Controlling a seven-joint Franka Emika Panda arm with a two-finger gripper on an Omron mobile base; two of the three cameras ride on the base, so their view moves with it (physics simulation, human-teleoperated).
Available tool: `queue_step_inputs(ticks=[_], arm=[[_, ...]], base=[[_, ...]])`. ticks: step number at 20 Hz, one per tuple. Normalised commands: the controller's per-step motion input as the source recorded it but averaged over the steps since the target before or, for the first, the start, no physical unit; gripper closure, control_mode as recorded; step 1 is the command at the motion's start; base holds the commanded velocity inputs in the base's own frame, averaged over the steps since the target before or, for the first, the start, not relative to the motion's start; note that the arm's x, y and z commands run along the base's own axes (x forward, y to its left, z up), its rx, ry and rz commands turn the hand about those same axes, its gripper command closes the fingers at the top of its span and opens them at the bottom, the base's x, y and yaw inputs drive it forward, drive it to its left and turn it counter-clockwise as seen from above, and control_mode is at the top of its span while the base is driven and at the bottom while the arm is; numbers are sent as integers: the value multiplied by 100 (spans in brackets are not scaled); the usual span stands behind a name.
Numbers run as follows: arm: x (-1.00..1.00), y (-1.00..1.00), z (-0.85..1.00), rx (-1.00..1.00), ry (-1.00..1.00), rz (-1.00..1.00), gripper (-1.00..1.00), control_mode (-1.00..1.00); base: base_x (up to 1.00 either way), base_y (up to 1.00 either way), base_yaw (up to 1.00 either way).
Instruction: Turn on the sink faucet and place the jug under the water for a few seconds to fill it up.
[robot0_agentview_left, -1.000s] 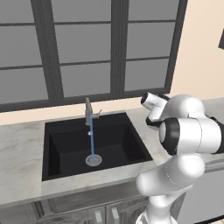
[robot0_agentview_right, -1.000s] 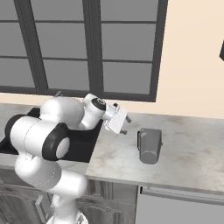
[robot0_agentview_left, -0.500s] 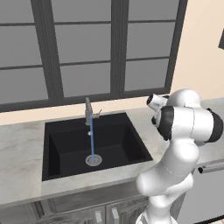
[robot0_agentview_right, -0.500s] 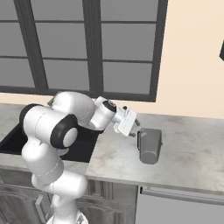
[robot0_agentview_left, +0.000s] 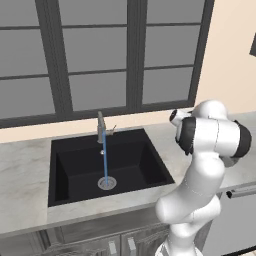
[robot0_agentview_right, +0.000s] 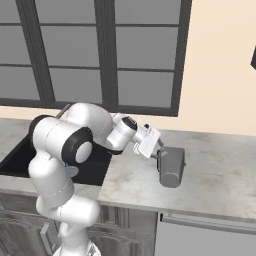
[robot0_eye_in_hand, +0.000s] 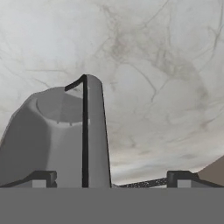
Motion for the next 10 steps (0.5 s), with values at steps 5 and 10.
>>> queue_step_inputs(ticks=[5,10], arm=[[19,-19,-8,0,0,-3,-100,-100],[6,-17,-12,0,0,-3,-100,-100]], base=[[0,0,0],[0,0,0]])
